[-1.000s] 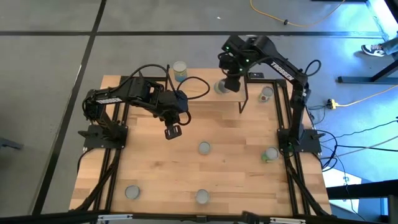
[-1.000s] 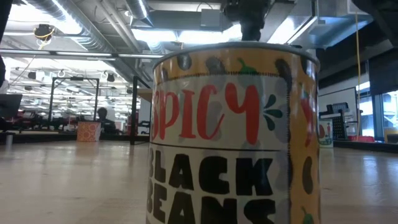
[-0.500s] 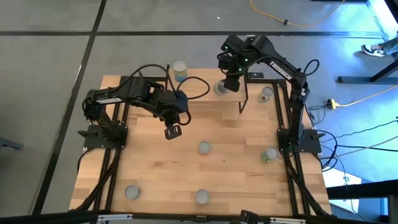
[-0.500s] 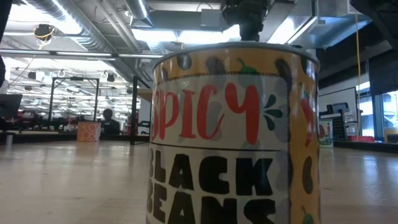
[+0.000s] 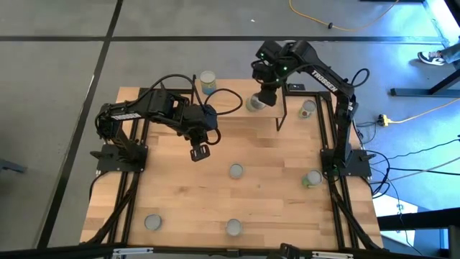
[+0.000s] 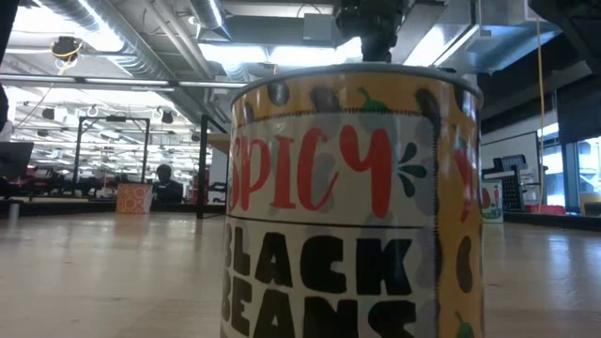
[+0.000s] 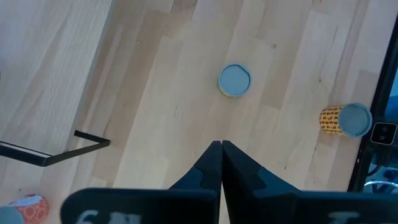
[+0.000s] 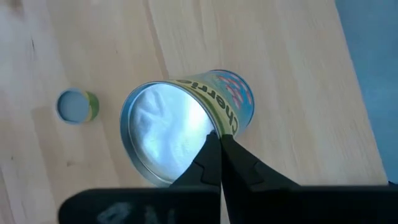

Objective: Pick and place cans onto a shelf
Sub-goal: Put the canned cherries on the shelf

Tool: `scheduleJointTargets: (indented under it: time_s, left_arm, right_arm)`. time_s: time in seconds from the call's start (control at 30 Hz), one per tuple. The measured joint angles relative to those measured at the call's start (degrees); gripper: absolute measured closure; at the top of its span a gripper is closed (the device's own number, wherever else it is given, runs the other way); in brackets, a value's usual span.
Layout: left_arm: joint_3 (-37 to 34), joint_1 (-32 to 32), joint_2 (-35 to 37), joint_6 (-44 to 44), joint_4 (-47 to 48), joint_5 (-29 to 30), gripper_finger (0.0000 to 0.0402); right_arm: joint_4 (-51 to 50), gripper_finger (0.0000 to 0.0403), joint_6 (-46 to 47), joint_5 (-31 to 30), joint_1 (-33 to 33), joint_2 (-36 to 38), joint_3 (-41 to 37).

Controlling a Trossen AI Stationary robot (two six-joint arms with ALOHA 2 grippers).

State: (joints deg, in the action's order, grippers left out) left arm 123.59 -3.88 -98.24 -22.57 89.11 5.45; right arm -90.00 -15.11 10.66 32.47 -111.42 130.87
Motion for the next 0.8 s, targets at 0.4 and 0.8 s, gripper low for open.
scheduleJointTargets:
  time_s: [0.4, 0.8]
  left_arm:
    - [0.0, 0.0, 0.0, -1.3, 0.0, 0.0, 0.0401]
    - [0.0, 0.0, 0.0, -1.3, 0.0, 0.0, 0.0401]
  right_arm:
    - [0.0, 0.0403, 0.8, -1.2, 1.6, 0.0, 0.0]
    - [0.0, 0.0400, -0.2, -1.1, 1.6, 0.0, 0.0]
